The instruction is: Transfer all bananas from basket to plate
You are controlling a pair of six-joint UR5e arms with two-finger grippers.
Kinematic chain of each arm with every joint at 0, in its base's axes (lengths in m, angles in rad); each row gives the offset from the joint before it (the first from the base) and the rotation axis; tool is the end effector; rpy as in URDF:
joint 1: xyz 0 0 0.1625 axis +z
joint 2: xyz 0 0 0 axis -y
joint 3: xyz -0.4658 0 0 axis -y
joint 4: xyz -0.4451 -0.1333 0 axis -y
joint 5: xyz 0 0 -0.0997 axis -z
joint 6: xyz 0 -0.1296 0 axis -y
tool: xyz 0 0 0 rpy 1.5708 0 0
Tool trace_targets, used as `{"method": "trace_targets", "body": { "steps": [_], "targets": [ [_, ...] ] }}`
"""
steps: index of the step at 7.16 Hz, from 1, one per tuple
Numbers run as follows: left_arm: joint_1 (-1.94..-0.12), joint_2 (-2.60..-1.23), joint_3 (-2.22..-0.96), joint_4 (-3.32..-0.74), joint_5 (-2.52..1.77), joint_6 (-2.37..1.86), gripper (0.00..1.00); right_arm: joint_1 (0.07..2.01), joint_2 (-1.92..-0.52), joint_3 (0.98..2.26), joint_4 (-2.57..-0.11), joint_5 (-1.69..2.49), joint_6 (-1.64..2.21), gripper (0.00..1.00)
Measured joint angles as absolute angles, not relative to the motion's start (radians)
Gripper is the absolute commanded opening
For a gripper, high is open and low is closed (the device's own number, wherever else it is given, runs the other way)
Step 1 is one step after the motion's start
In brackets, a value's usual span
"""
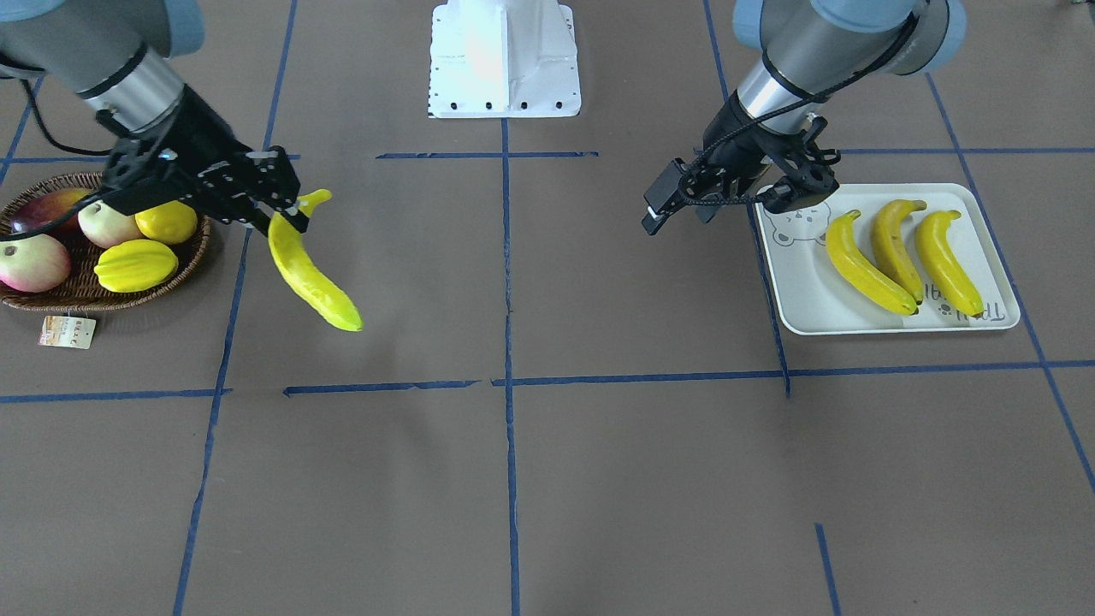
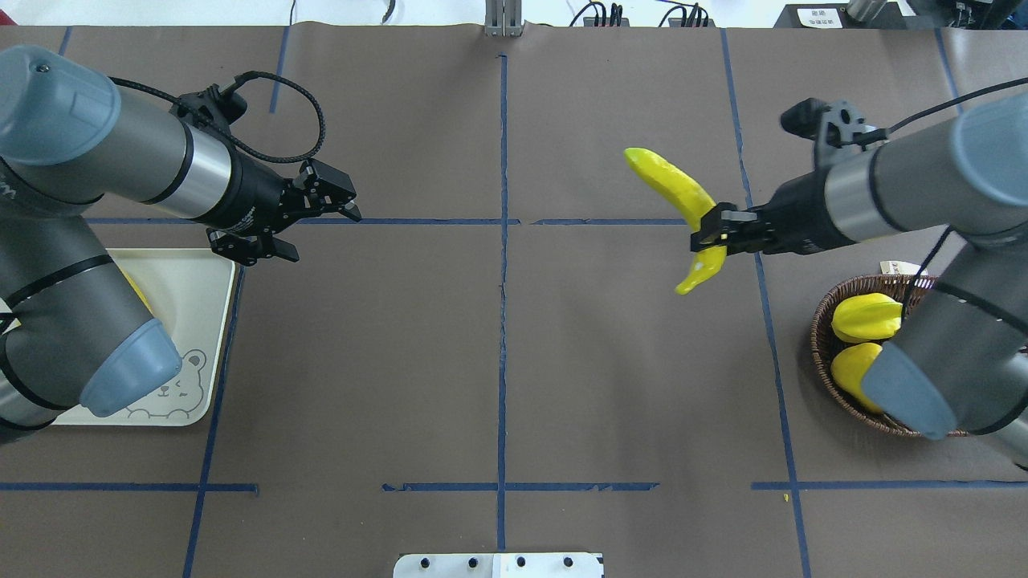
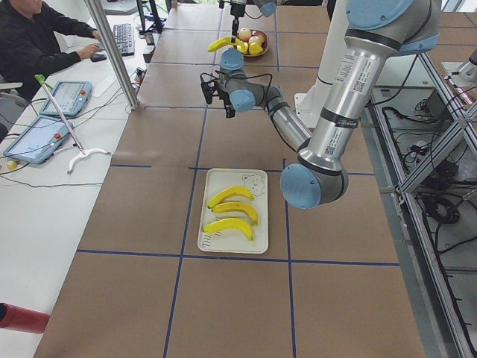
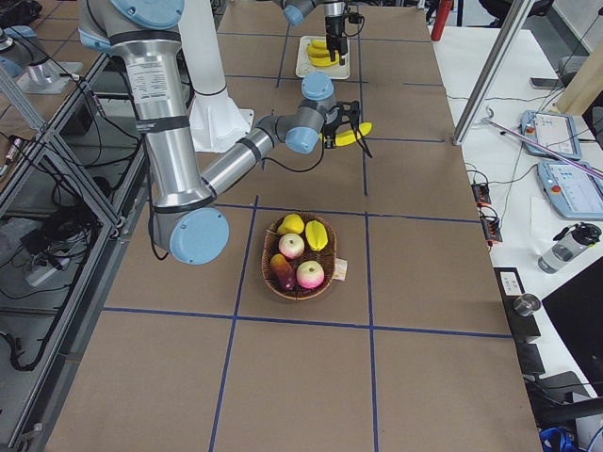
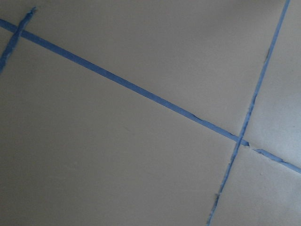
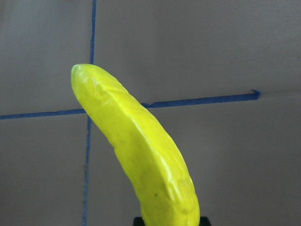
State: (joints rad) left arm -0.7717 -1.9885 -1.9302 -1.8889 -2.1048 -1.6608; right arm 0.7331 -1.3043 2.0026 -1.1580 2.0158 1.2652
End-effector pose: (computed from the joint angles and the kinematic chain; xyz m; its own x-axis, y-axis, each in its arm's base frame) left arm 0.4197 -0.5023 0.2386 0.3020 -0.4018 -0.8645 0.3043 0.9000 -0.3120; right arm -0.4034 -0.4676 0.2882 0.4099 0.0037 0.9121 -0.2034 0.9752 0.0875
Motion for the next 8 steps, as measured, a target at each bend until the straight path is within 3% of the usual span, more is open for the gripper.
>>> {"method": "trace_targets", "body": {
  "steps": [4,8],
  "targets": [
    [-0.716,-2.051,-1.928,-1.953,-2.104,-1.8,1.0,0.441,-0.989,2.081,-1.584,1.637,1.39,0.0],
    [-0.673,-2.112,-1.857,-2.126,-2.1,-1.863,1.0,0.364,-0.932,2.077,-1.607,1.561,1.404,0.0]
  ]
}}
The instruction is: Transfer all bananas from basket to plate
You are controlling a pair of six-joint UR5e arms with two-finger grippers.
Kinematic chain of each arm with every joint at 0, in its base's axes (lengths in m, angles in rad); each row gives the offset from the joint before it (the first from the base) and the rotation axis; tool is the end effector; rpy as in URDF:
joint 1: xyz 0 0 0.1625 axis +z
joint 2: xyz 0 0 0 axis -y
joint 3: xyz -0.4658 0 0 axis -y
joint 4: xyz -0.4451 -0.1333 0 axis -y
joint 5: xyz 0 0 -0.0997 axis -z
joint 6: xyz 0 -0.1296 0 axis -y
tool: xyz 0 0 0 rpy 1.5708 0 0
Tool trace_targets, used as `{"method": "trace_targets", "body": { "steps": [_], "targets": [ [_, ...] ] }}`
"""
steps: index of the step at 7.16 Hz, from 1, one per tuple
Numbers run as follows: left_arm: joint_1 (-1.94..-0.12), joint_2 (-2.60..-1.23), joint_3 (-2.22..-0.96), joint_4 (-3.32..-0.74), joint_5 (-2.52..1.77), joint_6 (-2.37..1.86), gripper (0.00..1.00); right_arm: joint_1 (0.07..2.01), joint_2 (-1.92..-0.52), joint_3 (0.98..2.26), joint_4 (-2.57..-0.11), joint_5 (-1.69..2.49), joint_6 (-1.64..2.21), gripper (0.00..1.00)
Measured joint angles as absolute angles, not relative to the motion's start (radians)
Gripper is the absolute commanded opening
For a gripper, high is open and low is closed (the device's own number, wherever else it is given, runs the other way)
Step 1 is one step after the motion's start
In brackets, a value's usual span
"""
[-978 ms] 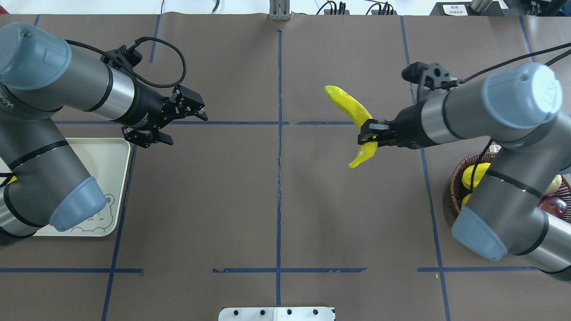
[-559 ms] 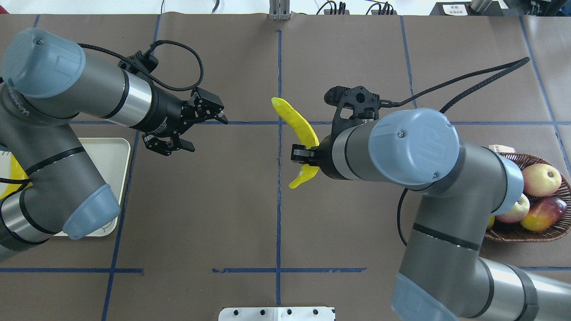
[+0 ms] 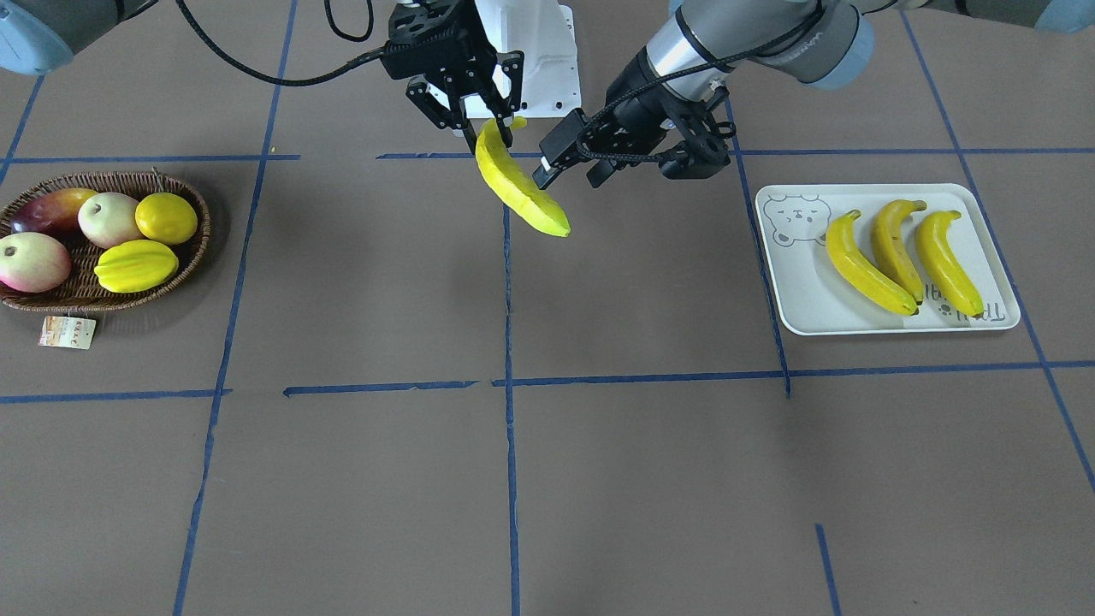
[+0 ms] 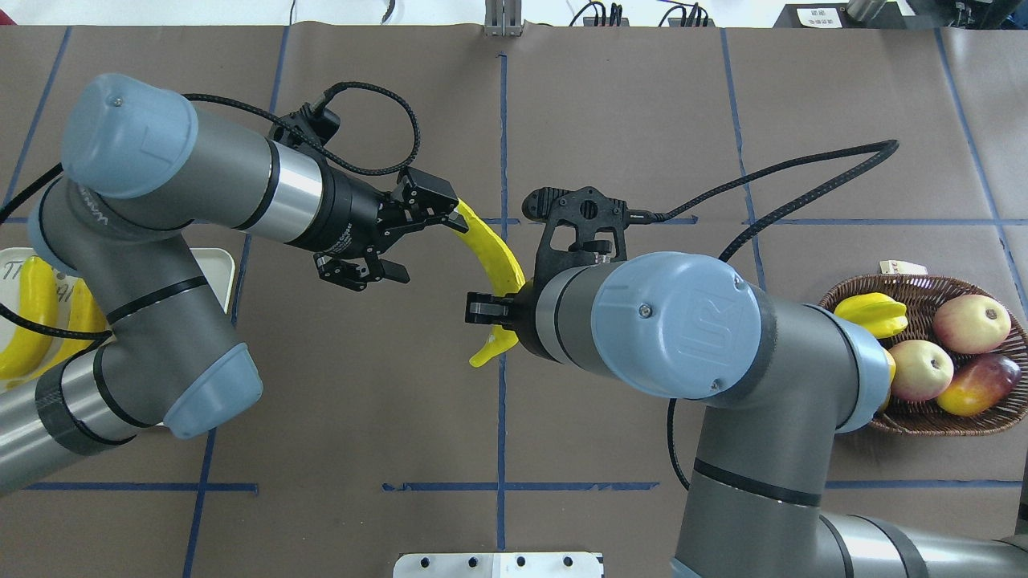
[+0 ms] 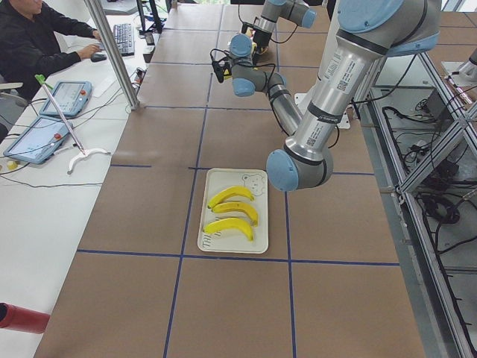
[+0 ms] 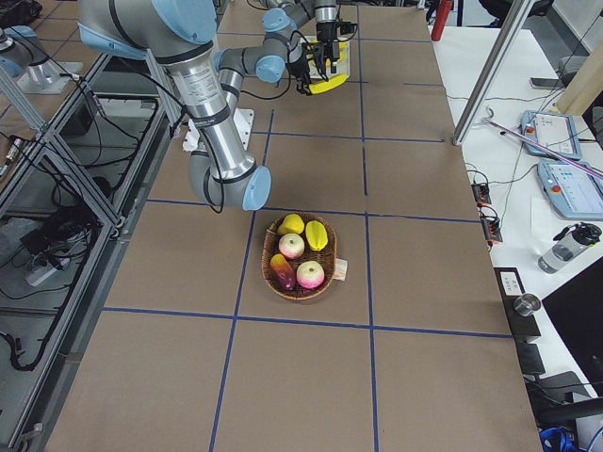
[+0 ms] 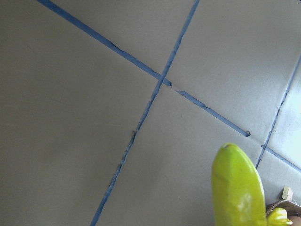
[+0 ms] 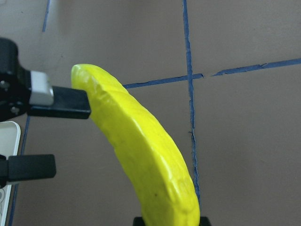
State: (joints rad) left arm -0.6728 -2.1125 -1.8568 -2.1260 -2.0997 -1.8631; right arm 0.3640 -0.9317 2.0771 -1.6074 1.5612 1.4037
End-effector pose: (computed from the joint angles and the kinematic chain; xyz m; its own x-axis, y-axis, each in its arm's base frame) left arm 0.4816 -0.4705 0.1568 0.0966 -0.3950 -0.9136 0.1861 0.9088 -0.3733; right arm -0.5333 -0.3472 0.0995 0.4713 0.0016 0.8820 -0.2897 0.9448 0.1531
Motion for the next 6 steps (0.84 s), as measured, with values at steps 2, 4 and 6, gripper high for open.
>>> {"method": "trace_targets", "body": {
  "steps": [2,4,6],
  "targets": [
    [-0.657,-2.14,-1.833,-2.152,-2.073,-1.883,0.99,0.354,-0.93,2.079,-1.608,1.556,1.405,0.0],
    [-0.635,-2.153,-1.819,-2.155,-2.043,-1.885,0.94,0.351,-0.93,2.083,-1.608,1.549,1.405,0.0],
    [-0.621,-2.163,-1.813,-2.156,-2.037,-1.885,0.53,0.35,-0.93,2.083,-1.608,1.548,1.405,0.0]
  ]
}}
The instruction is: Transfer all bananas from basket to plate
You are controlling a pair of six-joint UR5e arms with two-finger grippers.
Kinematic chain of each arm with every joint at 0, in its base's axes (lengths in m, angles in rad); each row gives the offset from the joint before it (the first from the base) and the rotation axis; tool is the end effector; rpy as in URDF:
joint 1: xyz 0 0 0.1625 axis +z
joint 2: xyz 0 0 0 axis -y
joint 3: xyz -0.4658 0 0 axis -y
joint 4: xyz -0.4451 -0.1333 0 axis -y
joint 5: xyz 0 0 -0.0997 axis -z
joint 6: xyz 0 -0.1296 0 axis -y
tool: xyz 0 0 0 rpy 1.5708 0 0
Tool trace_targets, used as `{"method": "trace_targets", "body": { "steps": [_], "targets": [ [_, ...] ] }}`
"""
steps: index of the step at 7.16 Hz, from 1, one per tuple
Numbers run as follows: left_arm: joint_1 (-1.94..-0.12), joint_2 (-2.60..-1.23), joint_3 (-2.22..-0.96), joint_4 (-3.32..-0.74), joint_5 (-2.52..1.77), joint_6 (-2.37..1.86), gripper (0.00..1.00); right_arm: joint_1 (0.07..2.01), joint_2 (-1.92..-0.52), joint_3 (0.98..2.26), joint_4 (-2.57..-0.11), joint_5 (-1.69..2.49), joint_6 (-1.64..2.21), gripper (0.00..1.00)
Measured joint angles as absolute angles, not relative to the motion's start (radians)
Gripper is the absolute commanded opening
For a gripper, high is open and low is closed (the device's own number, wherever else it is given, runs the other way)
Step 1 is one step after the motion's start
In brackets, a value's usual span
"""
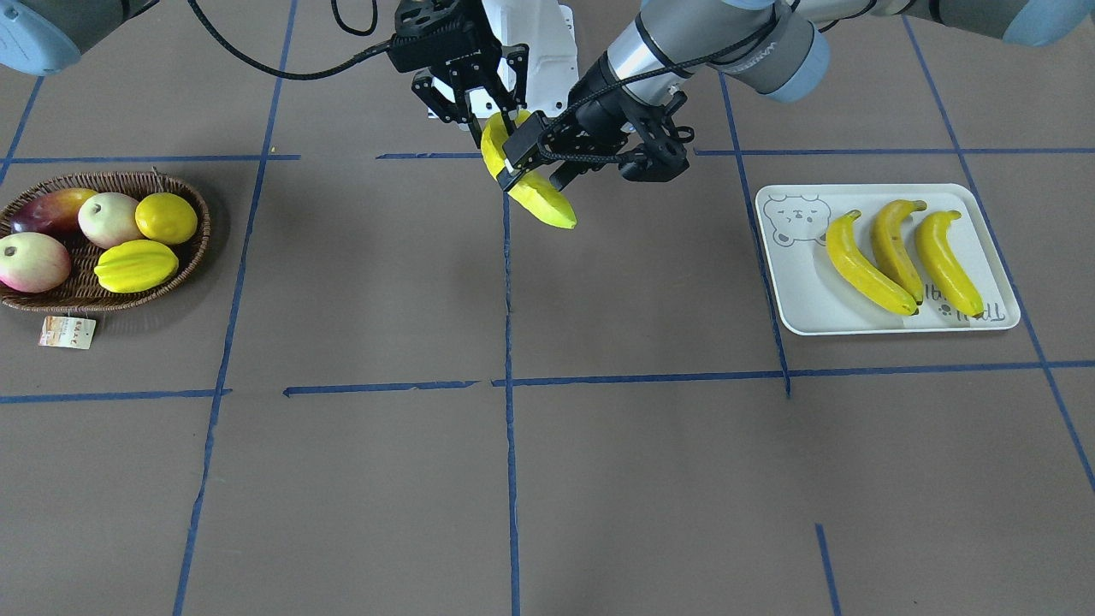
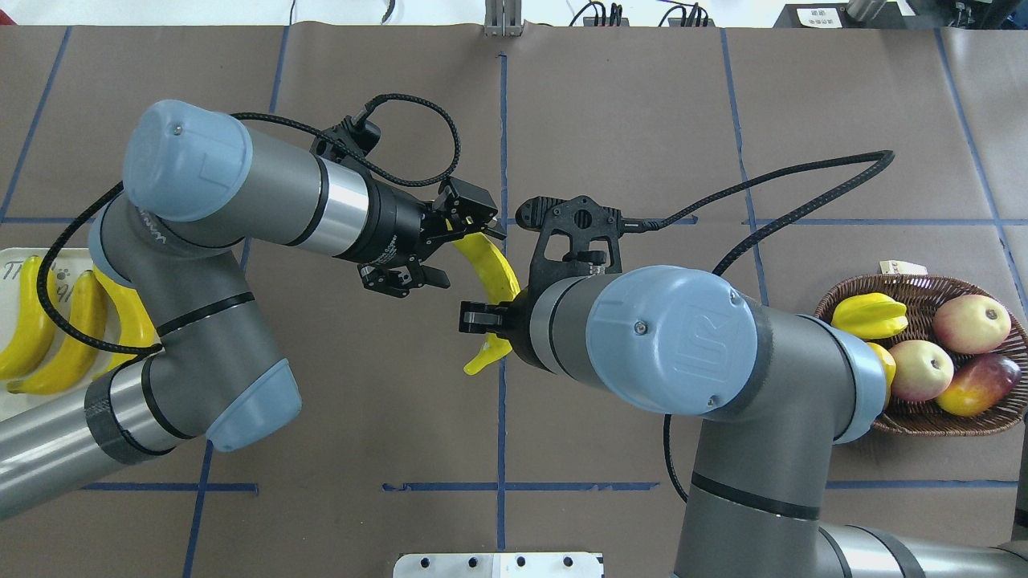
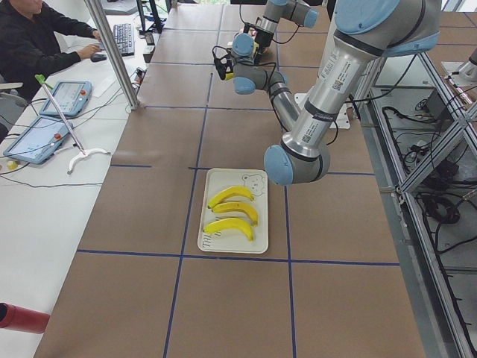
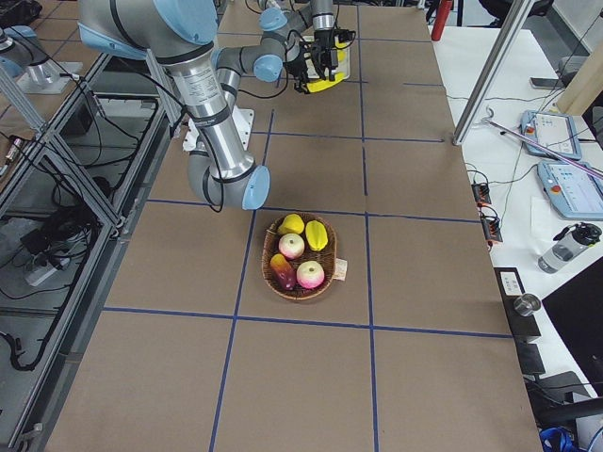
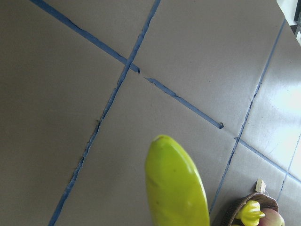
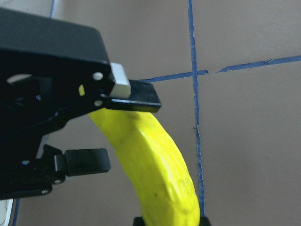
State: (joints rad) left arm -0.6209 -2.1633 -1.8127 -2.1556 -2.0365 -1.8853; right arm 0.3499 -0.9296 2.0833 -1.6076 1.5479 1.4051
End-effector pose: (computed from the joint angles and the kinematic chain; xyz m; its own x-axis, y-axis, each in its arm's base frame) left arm 0.5164 -0.4617 0.1381 0.0677 -0.3882 -0.9191 0.1890 0.9095 -0.3703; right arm -0.5349 -0.3402 0.0960 0.4660 -0.0055 0.8848 -0.2891 0.9441 0.1581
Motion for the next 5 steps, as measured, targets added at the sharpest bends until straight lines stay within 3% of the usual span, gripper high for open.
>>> {"method": "trace_targets", "body": {
  "steps": [1,2,3,5],
  "targets": [
    [-0.616,-2.168,-1.812,-2.156,-2.036,-1.885,0.19,0.35,-0.93,2.083,-1.608,1.548,1.405,0.0],
    [-0.614,-2.17,-1.812,-2.157,-2.036,-1.885,0.03,0.35,-0.93,2.084,-1.608,1.548,1.405,0.1],
    [-0.613,-2.171,-1.812,-2.157,-2.036,-1.885,0.0,0.349,-0.931,2.085,-1.608,1.55,1.404,0.94],
    [-0.611,-2.169,-1.811,-2.156,-2.037,-1.883,0.0,0.348,-0.933,2.097,-1.607,1.556,1.405,1.0]
  ]
}}
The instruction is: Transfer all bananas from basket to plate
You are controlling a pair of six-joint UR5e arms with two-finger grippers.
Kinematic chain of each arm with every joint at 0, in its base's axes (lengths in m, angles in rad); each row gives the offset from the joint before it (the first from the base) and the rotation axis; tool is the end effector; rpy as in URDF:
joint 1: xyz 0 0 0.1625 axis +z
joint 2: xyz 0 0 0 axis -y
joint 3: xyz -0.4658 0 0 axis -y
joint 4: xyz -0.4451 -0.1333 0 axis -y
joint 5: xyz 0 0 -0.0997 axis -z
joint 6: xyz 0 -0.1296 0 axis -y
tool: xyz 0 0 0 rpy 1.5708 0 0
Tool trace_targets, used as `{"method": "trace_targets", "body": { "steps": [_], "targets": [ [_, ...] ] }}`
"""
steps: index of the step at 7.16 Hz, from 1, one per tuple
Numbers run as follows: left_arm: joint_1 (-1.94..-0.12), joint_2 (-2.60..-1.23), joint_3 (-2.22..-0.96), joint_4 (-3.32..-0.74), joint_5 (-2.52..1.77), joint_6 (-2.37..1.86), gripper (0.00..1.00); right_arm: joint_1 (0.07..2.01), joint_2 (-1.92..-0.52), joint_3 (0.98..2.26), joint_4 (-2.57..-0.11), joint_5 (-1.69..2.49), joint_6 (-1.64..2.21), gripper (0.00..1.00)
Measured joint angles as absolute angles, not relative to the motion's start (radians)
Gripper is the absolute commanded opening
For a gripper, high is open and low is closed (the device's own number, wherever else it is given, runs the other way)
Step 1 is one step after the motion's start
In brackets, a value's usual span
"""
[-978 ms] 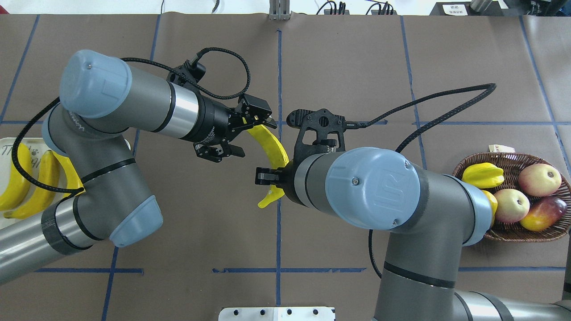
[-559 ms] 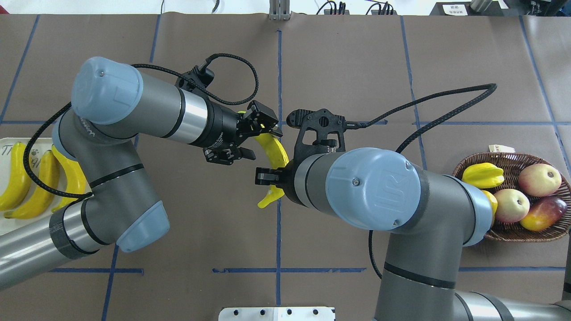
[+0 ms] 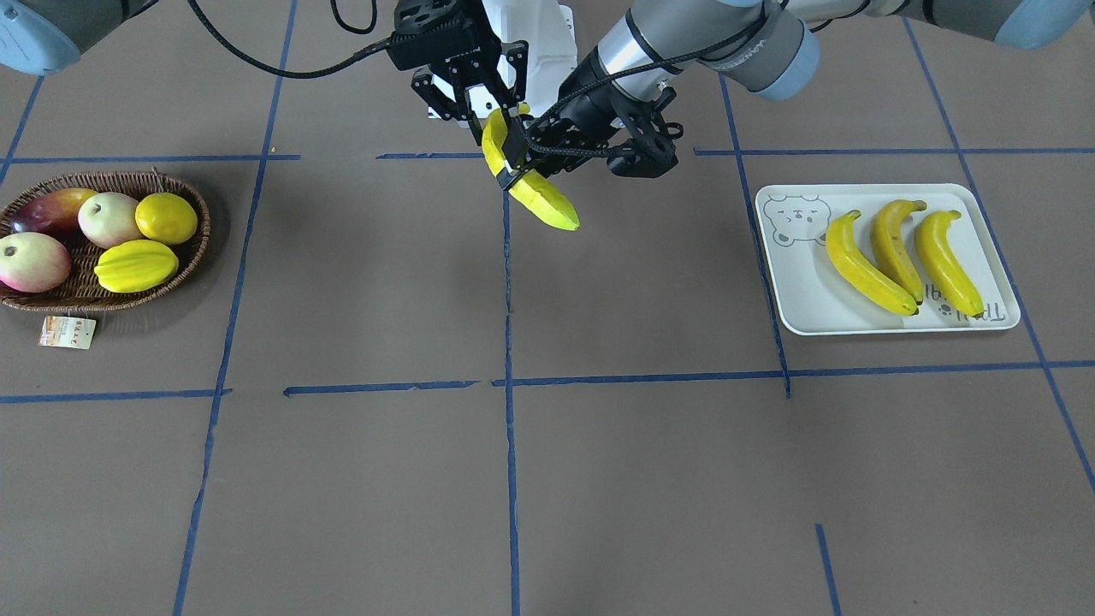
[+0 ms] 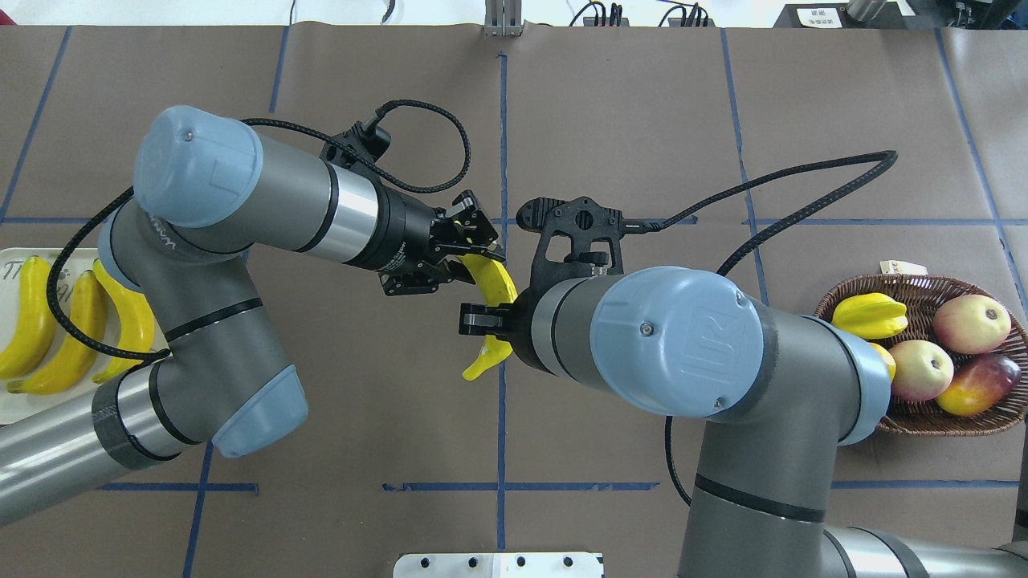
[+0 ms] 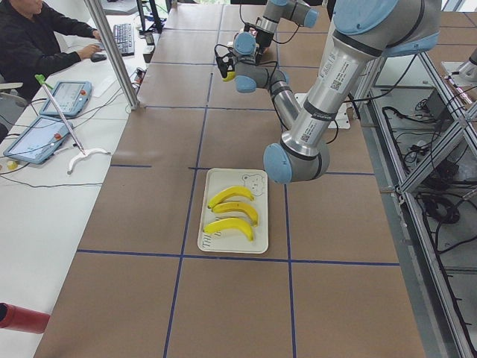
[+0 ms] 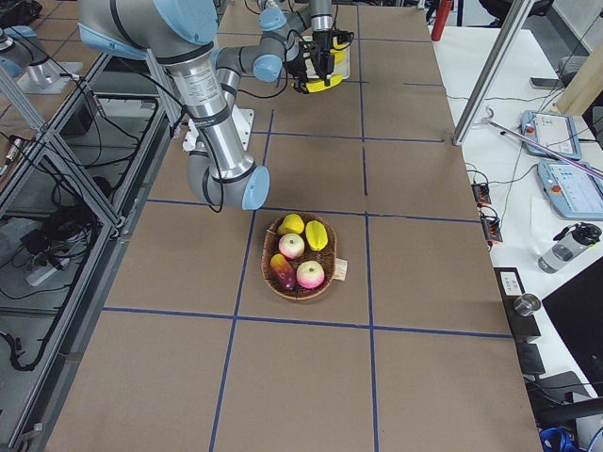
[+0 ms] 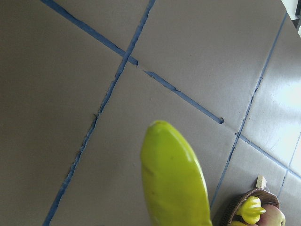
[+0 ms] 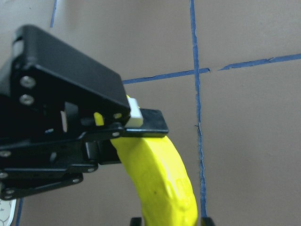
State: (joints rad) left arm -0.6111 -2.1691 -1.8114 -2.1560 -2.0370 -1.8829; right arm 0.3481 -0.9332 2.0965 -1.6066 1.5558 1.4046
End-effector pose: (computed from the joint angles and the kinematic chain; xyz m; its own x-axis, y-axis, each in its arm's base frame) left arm 0.5212 -0.4567 0.1346 0.0684 -0.3828 -0.9213 0.1779 0.9133 -0.3663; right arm -0.5306 -0.3364 0.0936 0.4562 -0.0104 0.8898 -0.2822 0.9466 0.1558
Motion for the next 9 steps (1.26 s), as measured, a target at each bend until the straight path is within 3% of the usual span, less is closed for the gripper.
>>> {"method": "trace_targets", "body": {
  "steps": [5,9],
  "targets": [
    [-0.624,-2.147,-1.813,-2.131,-2.039,-1.873,0.0,0.35,-0.969,2.165,-1.607,1.561,1.403,1.0],
    [-0.691,-2.001,-1.88,-1.87,-2.048,-1.642,0.0,0.36,-1.011,2.225,-1.608,1.576,1.396,1.0]
  ]
}}
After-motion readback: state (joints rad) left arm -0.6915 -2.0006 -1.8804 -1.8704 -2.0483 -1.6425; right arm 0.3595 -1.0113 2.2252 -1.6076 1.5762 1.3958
